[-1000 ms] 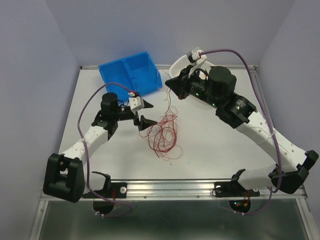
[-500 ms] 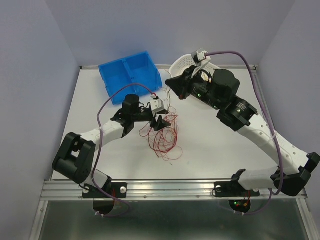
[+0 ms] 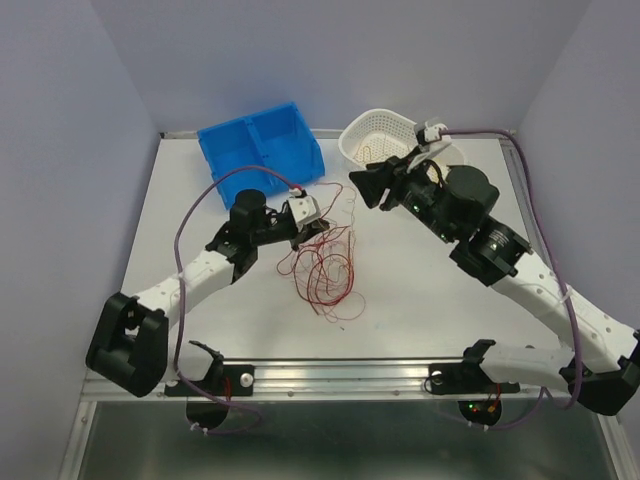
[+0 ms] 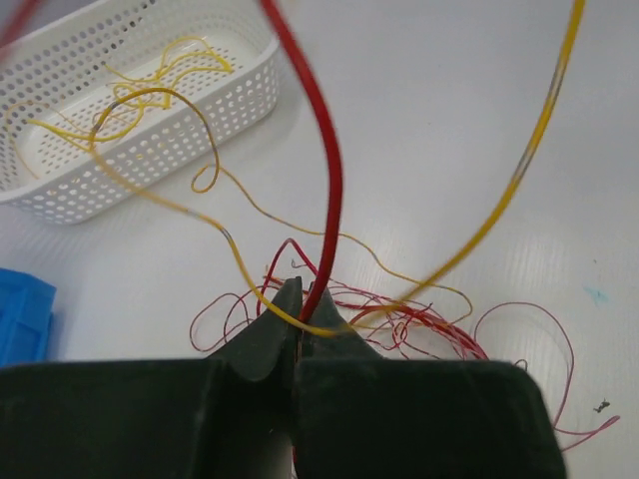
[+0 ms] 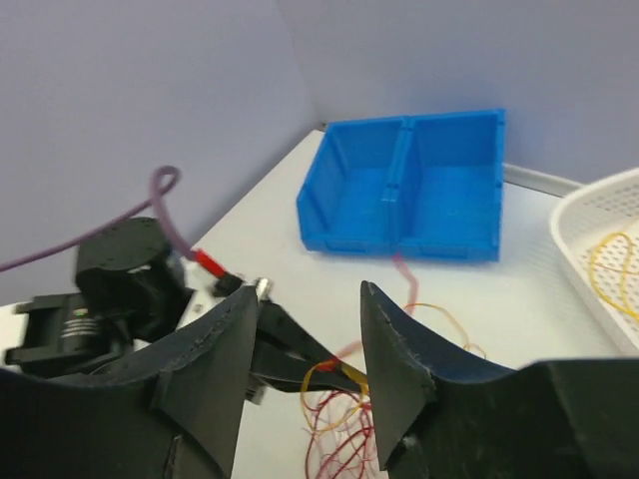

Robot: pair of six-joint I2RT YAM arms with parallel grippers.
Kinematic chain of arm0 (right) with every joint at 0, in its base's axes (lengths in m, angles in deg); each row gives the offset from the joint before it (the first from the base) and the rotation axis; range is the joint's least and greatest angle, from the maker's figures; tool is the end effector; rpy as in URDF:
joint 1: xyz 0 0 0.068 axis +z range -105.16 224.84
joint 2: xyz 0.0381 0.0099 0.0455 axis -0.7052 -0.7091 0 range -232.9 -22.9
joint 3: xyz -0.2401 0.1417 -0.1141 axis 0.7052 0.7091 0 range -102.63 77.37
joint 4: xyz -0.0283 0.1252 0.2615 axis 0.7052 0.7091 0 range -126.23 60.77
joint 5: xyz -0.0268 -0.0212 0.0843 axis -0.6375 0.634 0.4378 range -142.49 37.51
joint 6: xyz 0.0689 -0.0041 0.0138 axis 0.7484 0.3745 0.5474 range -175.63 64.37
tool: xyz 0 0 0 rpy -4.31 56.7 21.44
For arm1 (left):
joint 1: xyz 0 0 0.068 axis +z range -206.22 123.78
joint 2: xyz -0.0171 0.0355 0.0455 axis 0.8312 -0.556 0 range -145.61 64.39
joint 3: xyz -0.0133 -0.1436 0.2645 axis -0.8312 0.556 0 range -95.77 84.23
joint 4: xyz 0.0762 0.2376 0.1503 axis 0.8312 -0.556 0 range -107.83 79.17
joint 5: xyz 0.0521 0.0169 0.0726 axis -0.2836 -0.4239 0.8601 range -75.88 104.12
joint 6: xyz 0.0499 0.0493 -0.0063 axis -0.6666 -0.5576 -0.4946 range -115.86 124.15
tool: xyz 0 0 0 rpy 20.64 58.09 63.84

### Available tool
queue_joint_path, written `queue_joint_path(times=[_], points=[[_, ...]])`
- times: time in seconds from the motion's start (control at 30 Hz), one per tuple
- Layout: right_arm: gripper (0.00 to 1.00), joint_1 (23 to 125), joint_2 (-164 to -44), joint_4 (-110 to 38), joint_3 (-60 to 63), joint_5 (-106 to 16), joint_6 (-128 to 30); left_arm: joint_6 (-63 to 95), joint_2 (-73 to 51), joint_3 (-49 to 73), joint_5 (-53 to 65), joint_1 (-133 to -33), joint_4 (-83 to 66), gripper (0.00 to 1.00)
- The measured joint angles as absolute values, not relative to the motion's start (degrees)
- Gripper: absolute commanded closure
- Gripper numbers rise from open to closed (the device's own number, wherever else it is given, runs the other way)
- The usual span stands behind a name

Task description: Untangle the cables

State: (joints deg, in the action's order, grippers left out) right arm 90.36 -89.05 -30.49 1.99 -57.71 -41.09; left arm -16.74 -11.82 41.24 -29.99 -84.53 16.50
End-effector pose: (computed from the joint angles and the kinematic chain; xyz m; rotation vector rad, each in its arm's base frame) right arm 0.2112 0.2075 0.4934 -0.3434 1.5215 0.7673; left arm 0.2708 -0.1914 0.2852 1.1935 1.2071 -0.7378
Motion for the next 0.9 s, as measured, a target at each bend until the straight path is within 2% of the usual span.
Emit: queue_joint_path(times=[0.03,0.1,0.2,0.43,0.73,0.9], points=[[0.46,90.4,-87.6,-30.5,3.3,-59.7,-40.9,-17.5,-10.4,41.4,-29.5,-84.2,15.1,1.00],[0.26,90.4,-84.1,-31.3,7.0,-64.2,-40.6,-19.7,-7.1,41.4,-28.9,-83.4,11.8,1.00],[0.20,90.4,-80.6,-32.0,10.9,-68.4,-40.7,-21.8,-2.7,41.3,-28.1,-82.5,6.8,1.00],[0.22,90.3,-80.0,-32.3,16.5,-71.5,-41.5,-23.5,1.7,36.3,-26.5,-82.4,-3.6,1.00],[0.24,90.3,-94.5,-33.3,16.7,-60.5,-45.7,-25.8,4.8,27.3,-29.4,-82.4,-14.7,1.00],[0.23,90.3,-96.1,-34.9,18.2,-55.8,-48.9,-26.7,5.4,27.4,-31.5,-82.4,-18.0,1.00]])
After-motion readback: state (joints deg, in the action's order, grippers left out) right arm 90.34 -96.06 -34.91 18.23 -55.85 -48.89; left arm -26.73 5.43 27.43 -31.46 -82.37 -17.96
